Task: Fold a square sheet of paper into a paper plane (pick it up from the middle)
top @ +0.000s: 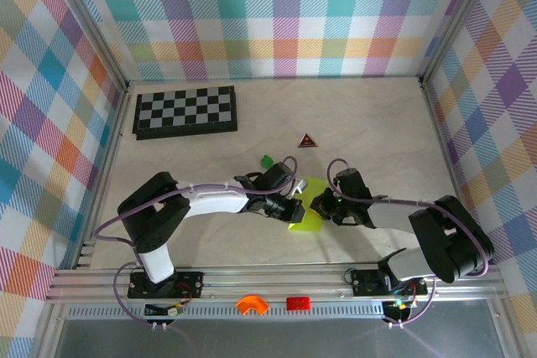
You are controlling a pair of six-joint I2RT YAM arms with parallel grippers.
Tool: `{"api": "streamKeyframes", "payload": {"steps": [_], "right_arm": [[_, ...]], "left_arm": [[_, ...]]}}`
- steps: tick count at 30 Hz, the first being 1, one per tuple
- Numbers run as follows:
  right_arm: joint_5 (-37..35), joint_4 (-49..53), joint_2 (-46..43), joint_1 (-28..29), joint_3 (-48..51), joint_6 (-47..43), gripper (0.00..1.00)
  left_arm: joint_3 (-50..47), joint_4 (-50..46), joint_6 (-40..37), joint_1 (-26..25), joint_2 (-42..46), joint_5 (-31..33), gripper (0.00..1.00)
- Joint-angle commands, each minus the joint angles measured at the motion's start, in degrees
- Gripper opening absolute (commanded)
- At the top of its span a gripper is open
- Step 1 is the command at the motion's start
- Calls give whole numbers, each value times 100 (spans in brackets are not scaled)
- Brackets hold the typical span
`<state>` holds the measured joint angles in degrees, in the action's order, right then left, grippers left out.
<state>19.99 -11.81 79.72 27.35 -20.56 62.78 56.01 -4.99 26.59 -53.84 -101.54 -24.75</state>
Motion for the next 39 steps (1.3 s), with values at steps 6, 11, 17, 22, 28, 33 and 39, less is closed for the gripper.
{"api": "streamKeyframes", "payload": {"steps": [6, 11, 17, 22, 28, 33, 39], "right_arm": [[-426, 812, 216, -11, 175, -73, 2], [-426, 839, 219, -11, 175, -99, 2], [-432, 890, 254, -11, 157, -135, 2], [-434, 918, 263, -12, 157, -164, 2], [-466, 950, 254, -20, 166, -161, 2], [-461, 987, 289, -28, 127, -196, 2], [-452, 1015, 307, -38, 98, -222, 2]], "left_arm": [[14, 139, 48, 49, -371, -415, 11], [-94, 144, 11, 92, -415, -355, 12], [-190, -1, -99, 102, -358, -261, 13], [-343, -4, -105, 102, -306, -241, 13], [-667, -76, -111, 102, -78, -258, 13], [-831, -400, -280, 98, 133, -231, 13], [-1033, -722, -418, 102, 370, -88, 13]]}}
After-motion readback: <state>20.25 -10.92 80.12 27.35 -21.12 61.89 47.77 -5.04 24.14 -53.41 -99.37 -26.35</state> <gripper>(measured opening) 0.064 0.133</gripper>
